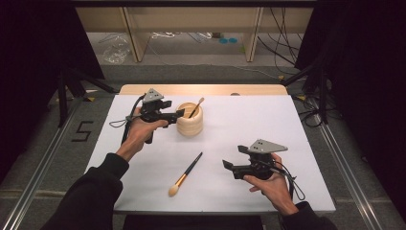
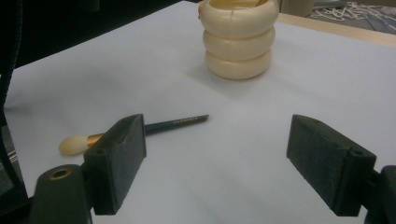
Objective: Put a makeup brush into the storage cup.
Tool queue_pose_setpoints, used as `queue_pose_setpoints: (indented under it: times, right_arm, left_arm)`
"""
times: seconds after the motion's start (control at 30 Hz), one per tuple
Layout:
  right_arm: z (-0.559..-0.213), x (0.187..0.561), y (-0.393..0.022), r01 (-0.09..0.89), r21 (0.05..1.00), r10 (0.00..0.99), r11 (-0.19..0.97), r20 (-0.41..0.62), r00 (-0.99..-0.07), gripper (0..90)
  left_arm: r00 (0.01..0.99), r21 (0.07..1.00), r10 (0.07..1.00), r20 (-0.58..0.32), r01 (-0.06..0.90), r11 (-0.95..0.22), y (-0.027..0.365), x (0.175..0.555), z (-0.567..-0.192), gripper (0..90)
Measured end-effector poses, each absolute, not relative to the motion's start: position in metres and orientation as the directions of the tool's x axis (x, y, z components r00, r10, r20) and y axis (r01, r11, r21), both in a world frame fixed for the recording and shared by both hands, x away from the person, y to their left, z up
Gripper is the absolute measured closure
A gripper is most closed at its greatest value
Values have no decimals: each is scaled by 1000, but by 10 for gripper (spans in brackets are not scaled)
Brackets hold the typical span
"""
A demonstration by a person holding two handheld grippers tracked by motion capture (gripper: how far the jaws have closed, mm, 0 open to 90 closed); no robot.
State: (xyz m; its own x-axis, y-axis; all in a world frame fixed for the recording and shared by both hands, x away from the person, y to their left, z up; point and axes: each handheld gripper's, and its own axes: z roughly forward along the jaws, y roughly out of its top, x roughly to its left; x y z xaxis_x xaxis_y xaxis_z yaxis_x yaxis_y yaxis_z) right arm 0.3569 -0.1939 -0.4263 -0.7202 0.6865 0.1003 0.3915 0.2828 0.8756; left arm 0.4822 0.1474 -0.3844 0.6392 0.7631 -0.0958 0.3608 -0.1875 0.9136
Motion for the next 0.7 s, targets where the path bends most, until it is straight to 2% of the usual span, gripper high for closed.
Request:
queue_pose_setpoints:
  times: [0.17, 0.3, 0.7]
  right_arm:
    - [-427, 357, -193, 400, 877, 680, 266, 123, -722, 203]
    - [-427, 358, -194, 391, 877, 684, 278, 105, -722, 202]
    - [-427, 357, -194, 395, 874, 687, 284, 103, -720, 201]
  left_arm:
    - [648, 918, 753, -115, 360, -169, 153, 468, -383, 302]
    - [654, 920, 745, -132, 360, -152, 155, 456, -384, 281]
    - [672, 924, 728, -134, 350, -153, 165, 420, -392, 252]
